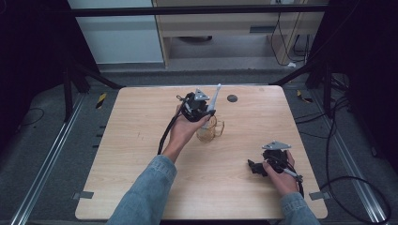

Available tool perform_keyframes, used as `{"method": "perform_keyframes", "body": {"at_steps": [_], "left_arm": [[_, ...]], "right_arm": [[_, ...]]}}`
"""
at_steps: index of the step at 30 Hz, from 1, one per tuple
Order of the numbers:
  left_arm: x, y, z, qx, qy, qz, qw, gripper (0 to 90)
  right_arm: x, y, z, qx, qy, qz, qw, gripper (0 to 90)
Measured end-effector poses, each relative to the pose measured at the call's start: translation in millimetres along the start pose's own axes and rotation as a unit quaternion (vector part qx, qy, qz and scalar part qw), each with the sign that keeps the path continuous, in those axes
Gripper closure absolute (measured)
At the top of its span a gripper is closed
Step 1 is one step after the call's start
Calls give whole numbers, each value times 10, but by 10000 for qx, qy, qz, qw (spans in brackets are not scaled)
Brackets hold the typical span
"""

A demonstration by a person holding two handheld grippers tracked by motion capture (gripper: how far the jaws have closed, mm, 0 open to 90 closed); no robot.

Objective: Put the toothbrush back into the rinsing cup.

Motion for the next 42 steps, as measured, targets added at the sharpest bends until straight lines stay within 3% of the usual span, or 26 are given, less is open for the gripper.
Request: {"method": "perform_keyframes", "body": {"at_steps": [16,42], "left_arm": [[94,10,-80,-87,185,-34,9998,665],[132,30,-105,-180,200,-32,9996,663]], "right_arm": [[0,-1,0,-6,4,-3,10000,4],[0,-1,0,-9,3,-4,10000,4]]}}
Point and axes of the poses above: each handheld gripper's, and its own axes: x roughly forward along the jaws, z roughly out of its top, y roughly to its left, the point moved 1 cm from there along x, roughly forward along the jaws, and after that the axes turned 5 degrees about -y, right-handed, at the moved point
